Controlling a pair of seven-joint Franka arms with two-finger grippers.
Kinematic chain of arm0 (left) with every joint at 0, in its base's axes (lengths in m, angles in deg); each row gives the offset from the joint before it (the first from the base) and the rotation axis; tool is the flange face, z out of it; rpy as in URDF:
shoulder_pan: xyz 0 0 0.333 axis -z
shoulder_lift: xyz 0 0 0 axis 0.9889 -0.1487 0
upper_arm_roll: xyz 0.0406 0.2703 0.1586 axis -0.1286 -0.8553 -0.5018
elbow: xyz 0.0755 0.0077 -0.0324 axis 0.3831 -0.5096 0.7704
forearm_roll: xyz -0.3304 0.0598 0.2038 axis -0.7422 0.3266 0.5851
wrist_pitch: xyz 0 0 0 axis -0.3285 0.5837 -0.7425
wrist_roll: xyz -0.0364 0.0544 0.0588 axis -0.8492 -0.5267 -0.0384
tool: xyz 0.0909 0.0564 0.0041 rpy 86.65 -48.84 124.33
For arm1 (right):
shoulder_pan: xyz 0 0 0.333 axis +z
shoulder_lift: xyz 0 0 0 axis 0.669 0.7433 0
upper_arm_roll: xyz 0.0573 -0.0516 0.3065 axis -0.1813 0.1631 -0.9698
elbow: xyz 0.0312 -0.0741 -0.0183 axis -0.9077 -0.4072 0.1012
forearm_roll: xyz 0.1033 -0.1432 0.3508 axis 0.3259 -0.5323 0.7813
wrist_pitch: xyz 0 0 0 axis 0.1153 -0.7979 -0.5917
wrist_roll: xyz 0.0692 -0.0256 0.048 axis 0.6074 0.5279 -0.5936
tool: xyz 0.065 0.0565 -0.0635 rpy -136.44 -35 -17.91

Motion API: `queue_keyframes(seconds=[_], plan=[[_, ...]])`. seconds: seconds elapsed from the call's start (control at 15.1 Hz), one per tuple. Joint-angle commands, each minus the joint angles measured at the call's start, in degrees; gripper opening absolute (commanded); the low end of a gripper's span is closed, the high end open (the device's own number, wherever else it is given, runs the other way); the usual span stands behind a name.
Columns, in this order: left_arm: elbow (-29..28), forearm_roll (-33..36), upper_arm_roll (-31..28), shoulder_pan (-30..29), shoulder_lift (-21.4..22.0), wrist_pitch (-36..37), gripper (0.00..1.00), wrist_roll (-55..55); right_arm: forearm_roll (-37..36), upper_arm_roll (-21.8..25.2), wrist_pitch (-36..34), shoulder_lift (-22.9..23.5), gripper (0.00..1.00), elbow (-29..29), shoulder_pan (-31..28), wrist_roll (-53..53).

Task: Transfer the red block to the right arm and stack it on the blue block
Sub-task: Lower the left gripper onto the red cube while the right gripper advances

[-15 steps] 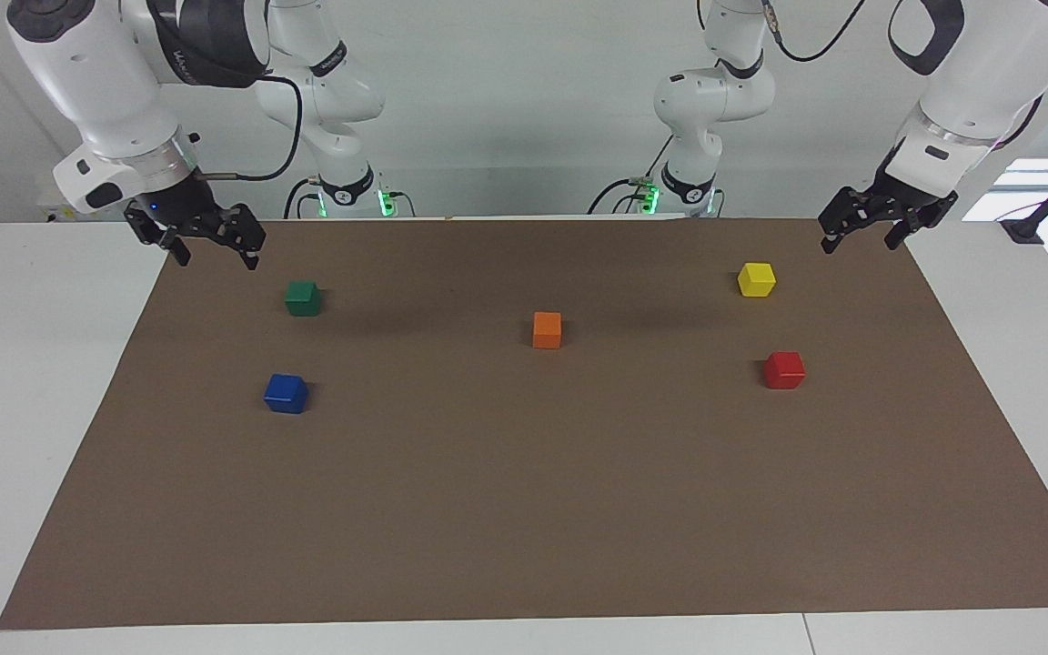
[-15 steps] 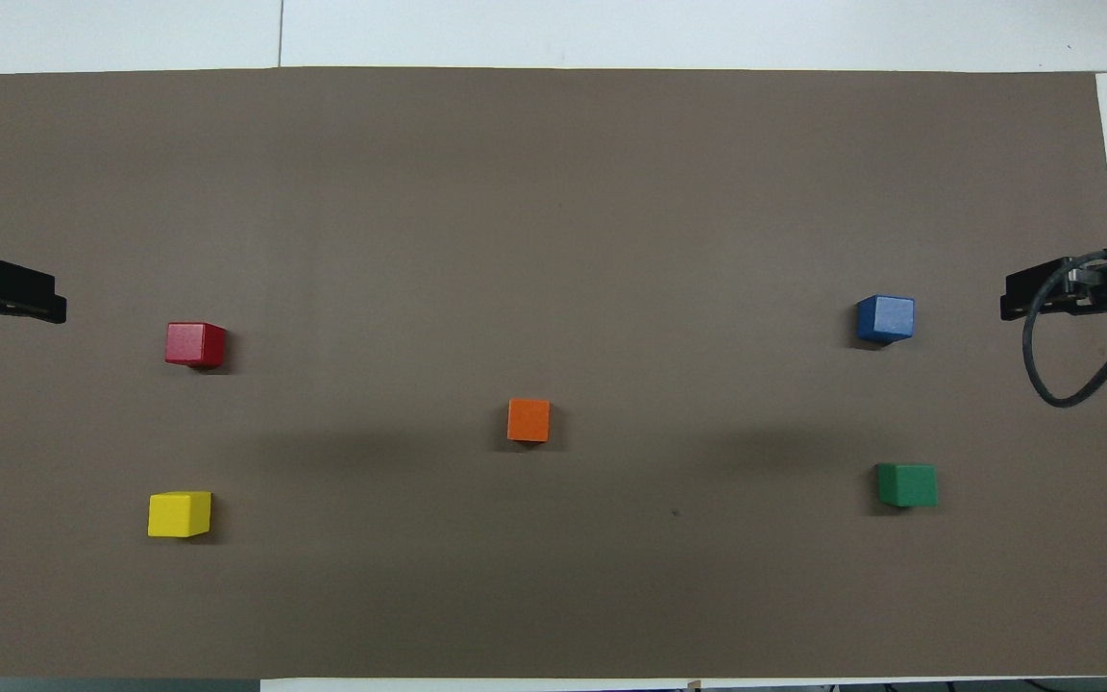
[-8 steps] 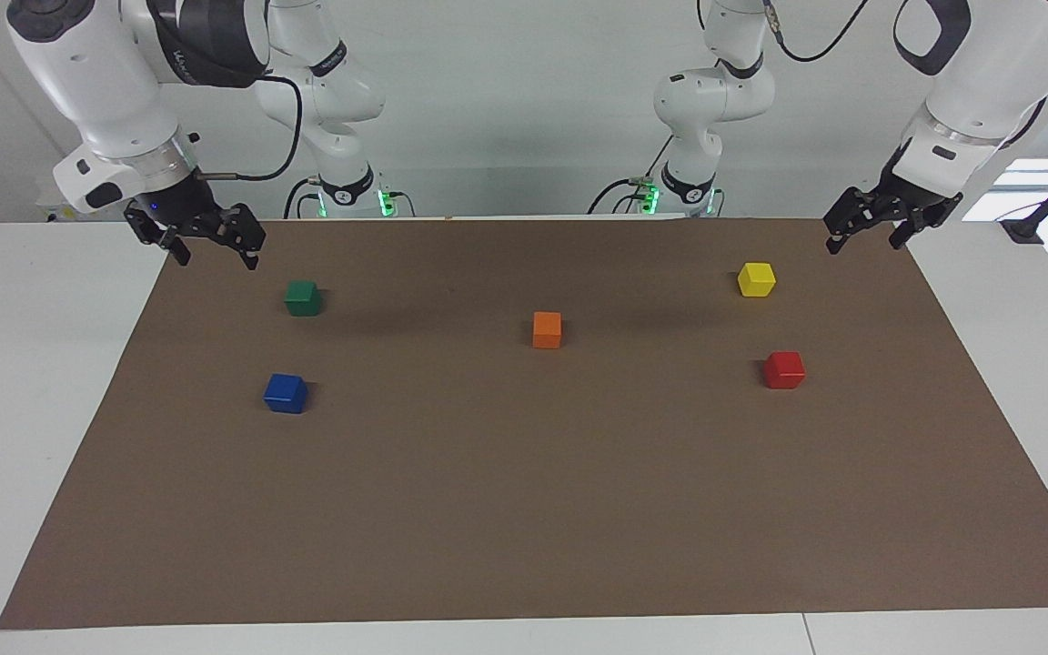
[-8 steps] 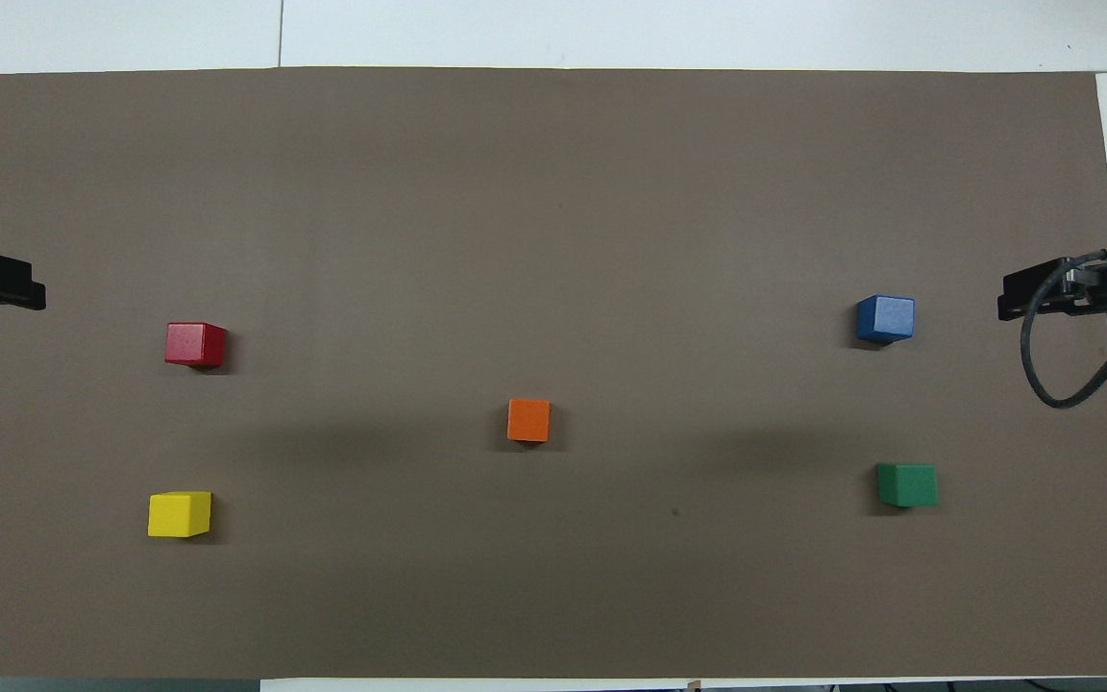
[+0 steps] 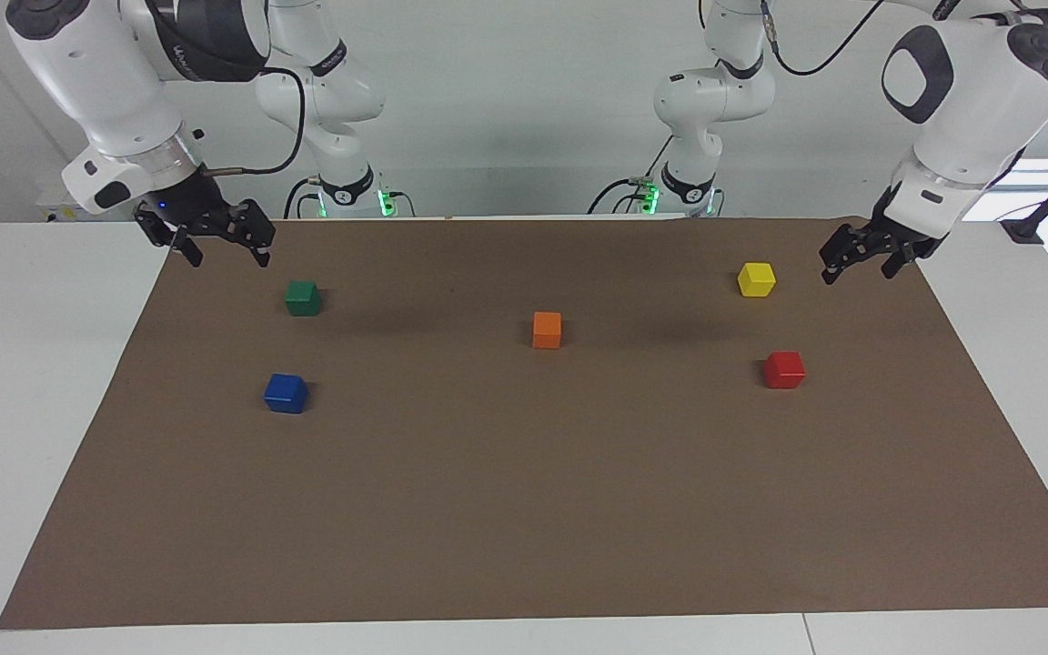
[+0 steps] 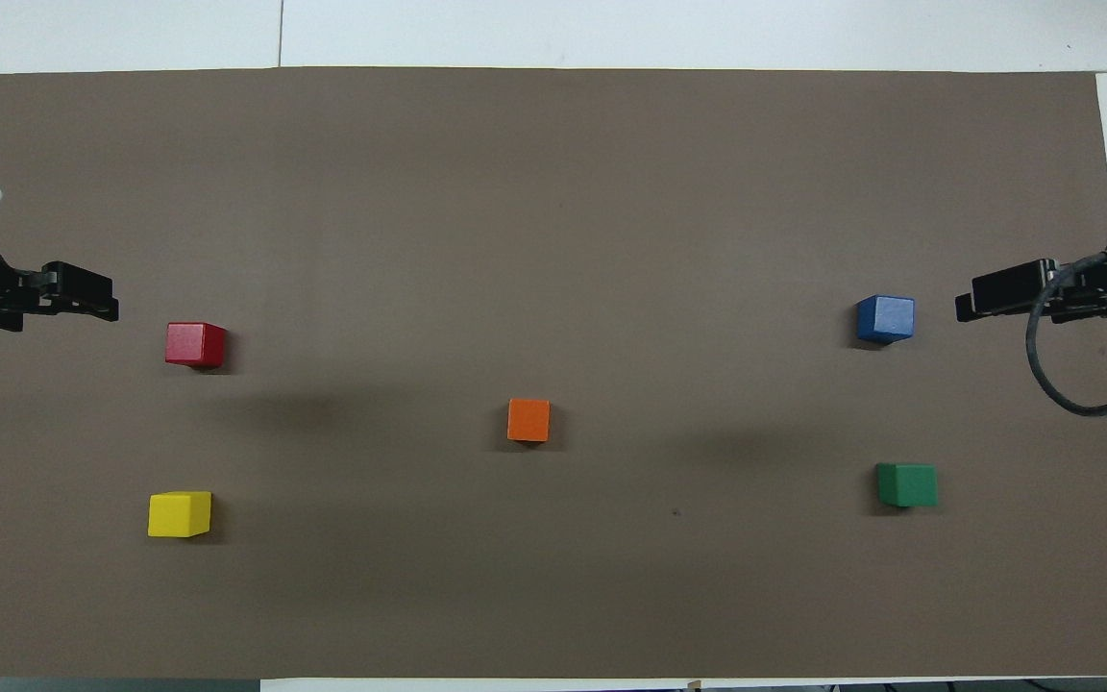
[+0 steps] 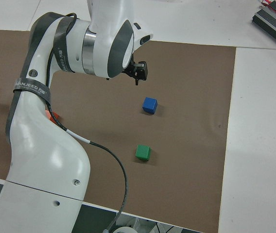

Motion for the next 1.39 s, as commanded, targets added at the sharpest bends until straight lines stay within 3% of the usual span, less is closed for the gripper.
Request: queue_keyframes(seconds=[0.0,0.2,0.46,0.6,0.86,1.0,1.13,1.33], plan=[[-4.3,0.5,-0.4,0.6,-1.0,-5.7,1.00,-0.3,10.7,-0.5,2.4,-1.6,1.00,-2.1,-1.3,-5.4],[-9.0,0.5,-0.4,0.6,-2.0,-13.4,1.00,-0.4,27.3,-0.4,3.4,-1.1,1.00,-5.3,-2.2,-11.0],[-12.6,0.7,-0.4,0.6,-4.5,-18.3,1.00,-0.7,51.3,-0.5,5.2,0.9,1.00,-13.0,-1.7,-21.4],[-15.1,0.7,-0.5,0.6,-5.0,-22.2,1.00,-2.2,59.7,-0.5,4.3,2.1,1.00,-15.0,-1.3,-25.1],[-15.9,0.7,-0.5,0.2,-6.8,-24.8,1.00,-4.1,79.0,-0.6,-3.9,5.0,1.00,-20.0,1.5,-28.2],[-16.0,0.7,-0.5,0.5,-7.5,-26.3,1.00,-4.1,83.9,-0.8,-7.6,7.5,1.00,-21.1,2.8,-28.3],[-15.9,0.7,-0.5,0.6,-8.9,-27.5,1.00,-4.3,90.0,-0.7,-15.8,14.3,1.00,-20.7,3.5,-32.6],[-16.0,0.7,-0.5,0.6,-10.1,-27.9,1.00,-5.5,92.2,-1.2,-21.1,21.2,1.00,-18.3,4.2,-38.7]])
